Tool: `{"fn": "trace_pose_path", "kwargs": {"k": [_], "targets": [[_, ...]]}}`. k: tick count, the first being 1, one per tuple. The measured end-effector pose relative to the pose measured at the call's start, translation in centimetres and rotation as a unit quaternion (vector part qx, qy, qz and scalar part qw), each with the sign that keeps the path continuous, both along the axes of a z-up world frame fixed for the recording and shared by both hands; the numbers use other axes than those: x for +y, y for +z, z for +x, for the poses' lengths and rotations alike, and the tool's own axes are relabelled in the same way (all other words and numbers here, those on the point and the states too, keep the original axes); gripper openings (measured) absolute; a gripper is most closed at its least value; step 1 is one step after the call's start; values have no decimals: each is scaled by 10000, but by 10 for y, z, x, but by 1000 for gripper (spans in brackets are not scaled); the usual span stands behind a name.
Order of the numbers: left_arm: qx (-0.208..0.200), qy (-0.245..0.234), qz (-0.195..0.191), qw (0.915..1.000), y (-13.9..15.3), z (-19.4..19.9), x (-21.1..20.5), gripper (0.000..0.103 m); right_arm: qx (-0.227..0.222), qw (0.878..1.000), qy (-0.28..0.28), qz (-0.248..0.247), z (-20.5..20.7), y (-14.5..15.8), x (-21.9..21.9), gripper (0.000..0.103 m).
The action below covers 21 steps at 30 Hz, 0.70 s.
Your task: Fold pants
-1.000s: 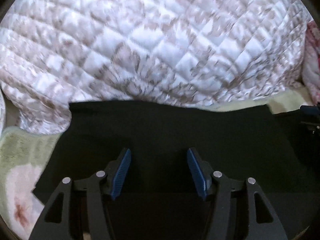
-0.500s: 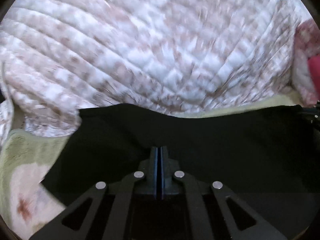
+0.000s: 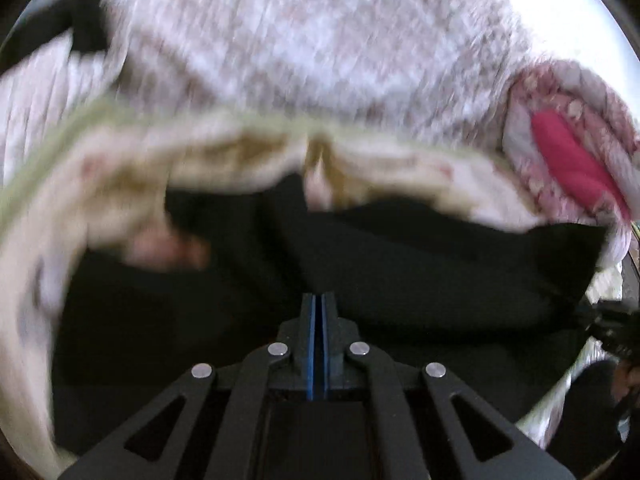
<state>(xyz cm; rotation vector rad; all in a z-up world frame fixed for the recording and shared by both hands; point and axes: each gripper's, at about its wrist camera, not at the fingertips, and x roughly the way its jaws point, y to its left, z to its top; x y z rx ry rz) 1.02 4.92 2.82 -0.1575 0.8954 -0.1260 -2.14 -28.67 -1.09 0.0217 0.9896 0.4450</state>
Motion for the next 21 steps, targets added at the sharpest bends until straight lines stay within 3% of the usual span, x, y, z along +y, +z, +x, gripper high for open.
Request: {"fn": "trace_pose_path", "kwargs": {"k": [2,4,6,8,9,14,21], "targets": [[241,42,-71,9997,-7,-12,4,4,-87,9996,-166,207,-7,10,-6,34],[222,124,-130,9996,-2,-22,8,5,-233,9977,-432,469,-13,22,-14,49],[69,203,-127,9997,12,-24,12,10,-300,9958,-595,623,-16,26,-18,49],[-113,263,-127,9995,25,-15,13,36,-330,9936,-809,716,-18,30,-25,49],[-200,290,-104,9993,31,-9,12,41,-308,9925,-912,760,-16,29,-29,49],[-361,184,129,9991,43,32,-6,47,-269,9862,-1364,896,-14,24,-47,49],[-2,170,731,9972,16,101,-30,47,116,9751,-1901,1137,-27,9,-73,49]]}}
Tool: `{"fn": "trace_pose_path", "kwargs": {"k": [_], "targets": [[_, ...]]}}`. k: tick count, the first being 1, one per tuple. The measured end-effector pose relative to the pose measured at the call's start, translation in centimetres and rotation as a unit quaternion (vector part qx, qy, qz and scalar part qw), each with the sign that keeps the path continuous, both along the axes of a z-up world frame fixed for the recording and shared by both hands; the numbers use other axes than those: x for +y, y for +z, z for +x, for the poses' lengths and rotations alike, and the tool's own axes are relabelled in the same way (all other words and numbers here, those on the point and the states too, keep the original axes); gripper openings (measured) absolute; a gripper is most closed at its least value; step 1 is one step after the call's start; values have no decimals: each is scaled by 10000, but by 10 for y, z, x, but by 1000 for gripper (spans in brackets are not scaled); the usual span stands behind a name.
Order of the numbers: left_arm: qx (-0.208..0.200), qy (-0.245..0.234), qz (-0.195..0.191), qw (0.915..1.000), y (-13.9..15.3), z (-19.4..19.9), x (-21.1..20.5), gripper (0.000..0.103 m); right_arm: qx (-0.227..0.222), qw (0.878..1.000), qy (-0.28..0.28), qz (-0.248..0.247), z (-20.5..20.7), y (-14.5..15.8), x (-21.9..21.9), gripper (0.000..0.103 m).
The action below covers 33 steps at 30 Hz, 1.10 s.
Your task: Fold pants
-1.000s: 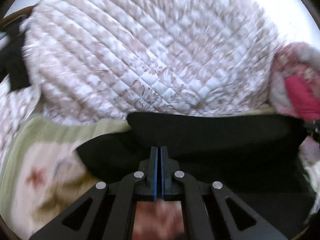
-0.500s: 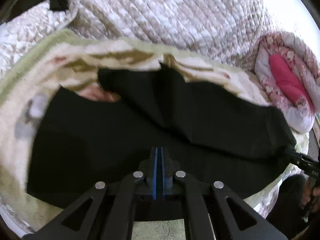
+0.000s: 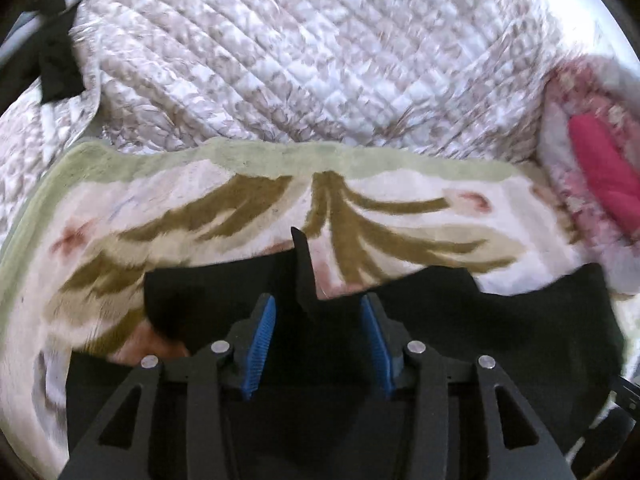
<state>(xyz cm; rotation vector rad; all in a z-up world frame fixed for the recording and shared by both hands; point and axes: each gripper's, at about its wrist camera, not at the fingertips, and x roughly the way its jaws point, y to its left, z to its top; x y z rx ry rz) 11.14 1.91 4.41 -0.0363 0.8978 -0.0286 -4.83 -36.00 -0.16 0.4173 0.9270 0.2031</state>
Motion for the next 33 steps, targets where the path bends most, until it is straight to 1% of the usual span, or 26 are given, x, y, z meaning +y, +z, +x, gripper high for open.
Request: {"fn": "trace_pose_path", "kwargs": {"k": [1,2,4,5,7,8,10,11,13,15,18,21,22,24,27,29,31,32,33], "targets": [[99,-14,61,9999,-6,8,-2,46,61,9999,-62,76,-1,-2,-4,49],[175,3,108,9998,-11,12,-3,31,126,9997,-129,149,-1,-5,-7,49],[324,0,227,9992,-20,19,-5,7,170,9990,-271,307,0,-9,-14,49],[306,-13,231,9993,-21,17,-6,6,151,9988,-319,354,0,-8,-16,49],[146,-7,177,9997,-16,9,-4,5,45,9981,-455,417,2,-5,-20,49],[43,32,100,9999,-11,2,0,5,18,9978,-496,435,4,-3,-22,49],[-226,163,-192,9994,2,-19,14,5,-32,9969,-613,497,7,-1,-26,49],[-365,280,-288,9985,9,-30,21,5,-50,9964,-678,510,8,0,-28,49],[-695,585,-582,9942,23,-63,43,5,-114,9954,-788,542,10,1,-32,49],[-837,893,-809,9892,27,-92,62,5,-127,9942,-865,622,11,-1,-36,49],[-776,1297,-913,9843,18,-129,84,5,-139,9936,-927,635,11,-2,-36,49],[-441,1629,-1141,9790,-4,-149,103,7,-115,9936,-945,602,13,-2,-34,49],[-325,1696,-1290,9765,-12,-153,109,10,-104,9932,-973,637,13,-2,-35,49],[-167,1826,-1521,9712,-23,-155,117,10,-107,9921,-1037,698,14,-1,-37,49],[-182,1918,-1724,9660,-26,-153,121,14,-150,9909,-1115,744,14,-1,-38,49],[-230,2030,-1815,9619,-26,-150,125,22,-211,9901,-1181,731,14,0,-39,49],[-233,2137,-1935,9573,-30,-148,130,22,-251,9901,-1213,664,15,0,-39,49],[-220,2160,-1951,9564,-32,-146,133,22,-247,9901,-1239,613,17,0,-39,49],[-200,2180,-1918,9567,-34,-145,135,22,-239,9897,-1291,572,19,-1,-40,47]]}}
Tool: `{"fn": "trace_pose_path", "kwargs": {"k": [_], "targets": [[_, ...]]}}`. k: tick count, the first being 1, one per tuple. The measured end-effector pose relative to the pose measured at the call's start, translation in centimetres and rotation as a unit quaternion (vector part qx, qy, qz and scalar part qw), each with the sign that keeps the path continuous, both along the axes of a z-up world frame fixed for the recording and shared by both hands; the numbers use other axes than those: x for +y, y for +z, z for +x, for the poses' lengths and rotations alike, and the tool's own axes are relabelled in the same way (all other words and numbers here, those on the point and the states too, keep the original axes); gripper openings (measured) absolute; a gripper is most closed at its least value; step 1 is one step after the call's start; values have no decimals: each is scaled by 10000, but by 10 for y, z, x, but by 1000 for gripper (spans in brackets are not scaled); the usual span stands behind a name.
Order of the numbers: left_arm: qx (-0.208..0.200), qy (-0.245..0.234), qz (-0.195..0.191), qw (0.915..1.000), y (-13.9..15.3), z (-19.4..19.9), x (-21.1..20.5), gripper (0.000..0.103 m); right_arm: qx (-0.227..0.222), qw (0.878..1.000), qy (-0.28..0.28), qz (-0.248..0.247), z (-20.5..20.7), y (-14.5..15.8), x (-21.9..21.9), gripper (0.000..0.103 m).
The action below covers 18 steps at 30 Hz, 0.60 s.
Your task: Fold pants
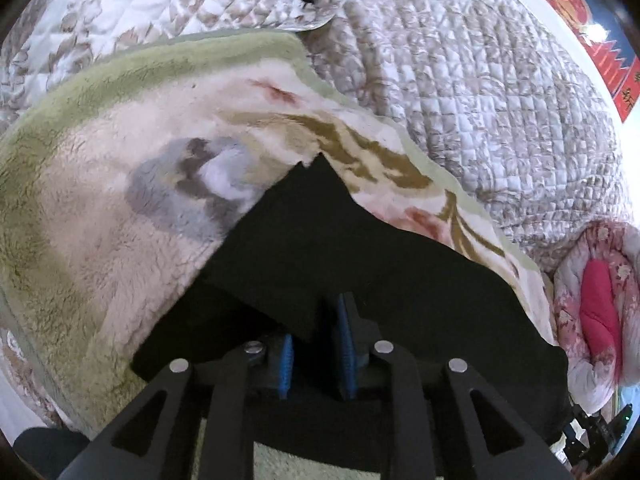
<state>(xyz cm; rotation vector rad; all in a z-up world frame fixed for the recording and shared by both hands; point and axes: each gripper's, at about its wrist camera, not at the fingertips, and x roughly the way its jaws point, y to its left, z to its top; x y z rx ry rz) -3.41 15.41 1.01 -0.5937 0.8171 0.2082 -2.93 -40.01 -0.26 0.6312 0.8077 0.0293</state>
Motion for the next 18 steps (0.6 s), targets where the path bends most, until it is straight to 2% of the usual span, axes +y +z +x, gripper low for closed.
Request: {"fn": "trace_pose_path", "kwargs": {"k": [2,3,4,8,12,15,16,18], "targets": [[30,-16,14,10000,-3,3,2,21,49,9999,-94,-50,5,-2,-4,33],[22,-8,19,10000,-3,4,3,18,79,9998,-146,-50,8,-3,-6,20],[38,-4,71,10000,-2,5,4,8,95,9998,-178,-35,10,-3,-8,9],[-30,-56,213,9998,10,4,3,4,-89,9998,-108,133,6,10,-11,8],[-303,-21,379,9988,41,-12,3,4,-325,9992,-45,230,-10,26,-10,8],[-275,-33,691,9972,46,-23,0,4,70,9996,-172,205,-10,5,-18,8],[-146,-16,688,9975,39,-23,1,4,270,9989,-225,321,-10,-7,-22,8],[167,5,568,9982,23,-23,4,4,289,9985,-241,406,-13,-13,-24,8]]}}
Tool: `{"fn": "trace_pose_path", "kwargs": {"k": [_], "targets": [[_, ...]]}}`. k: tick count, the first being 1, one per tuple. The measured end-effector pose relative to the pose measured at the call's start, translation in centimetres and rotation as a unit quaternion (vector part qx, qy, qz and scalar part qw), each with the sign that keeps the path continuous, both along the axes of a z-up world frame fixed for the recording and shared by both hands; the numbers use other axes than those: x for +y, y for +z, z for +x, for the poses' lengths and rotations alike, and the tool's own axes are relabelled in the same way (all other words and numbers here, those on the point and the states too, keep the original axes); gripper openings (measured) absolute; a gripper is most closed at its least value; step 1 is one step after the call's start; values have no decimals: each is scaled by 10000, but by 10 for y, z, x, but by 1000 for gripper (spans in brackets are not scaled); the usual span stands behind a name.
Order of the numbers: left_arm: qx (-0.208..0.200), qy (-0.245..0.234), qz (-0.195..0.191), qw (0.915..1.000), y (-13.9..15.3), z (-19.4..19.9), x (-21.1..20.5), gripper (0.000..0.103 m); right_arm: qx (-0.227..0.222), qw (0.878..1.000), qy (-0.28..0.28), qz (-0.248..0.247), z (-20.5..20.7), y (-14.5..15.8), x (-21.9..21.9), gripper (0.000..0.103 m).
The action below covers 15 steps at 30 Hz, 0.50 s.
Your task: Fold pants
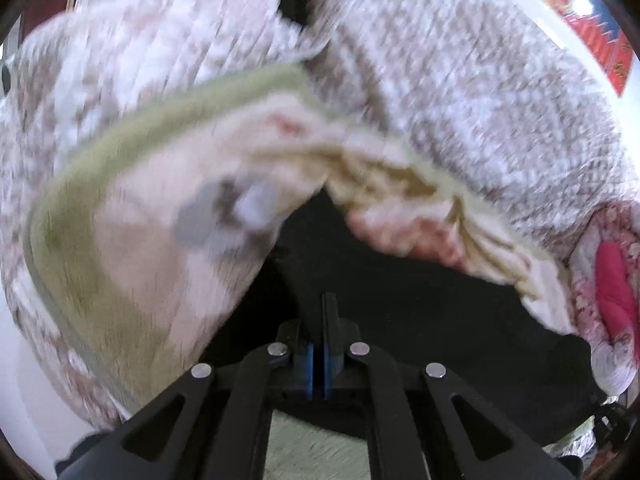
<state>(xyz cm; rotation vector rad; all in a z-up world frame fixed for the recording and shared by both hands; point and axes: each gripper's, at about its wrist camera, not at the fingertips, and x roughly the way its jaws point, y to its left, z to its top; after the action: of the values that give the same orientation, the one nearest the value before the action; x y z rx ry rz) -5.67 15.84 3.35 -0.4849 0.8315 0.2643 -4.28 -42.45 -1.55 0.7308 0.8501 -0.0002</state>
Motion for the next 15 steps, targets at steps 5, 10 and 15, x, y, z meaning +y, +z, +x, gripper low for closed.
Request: {"fn": "trace_pose_path", "kwargs": {"k": [5,10,15], "targets": [[74,-17,138,9999,-1,-5,-6,4,-234,9994,158,-183,-4,19,7,8],[269,-61,356,9990,-1,-1,-7,5,66,9997,101,-213,-4,4,4,11],[371,253,657,9968,5,-16,0,9,-39,9946,-251,-1011,-21,30,2,26]]}}
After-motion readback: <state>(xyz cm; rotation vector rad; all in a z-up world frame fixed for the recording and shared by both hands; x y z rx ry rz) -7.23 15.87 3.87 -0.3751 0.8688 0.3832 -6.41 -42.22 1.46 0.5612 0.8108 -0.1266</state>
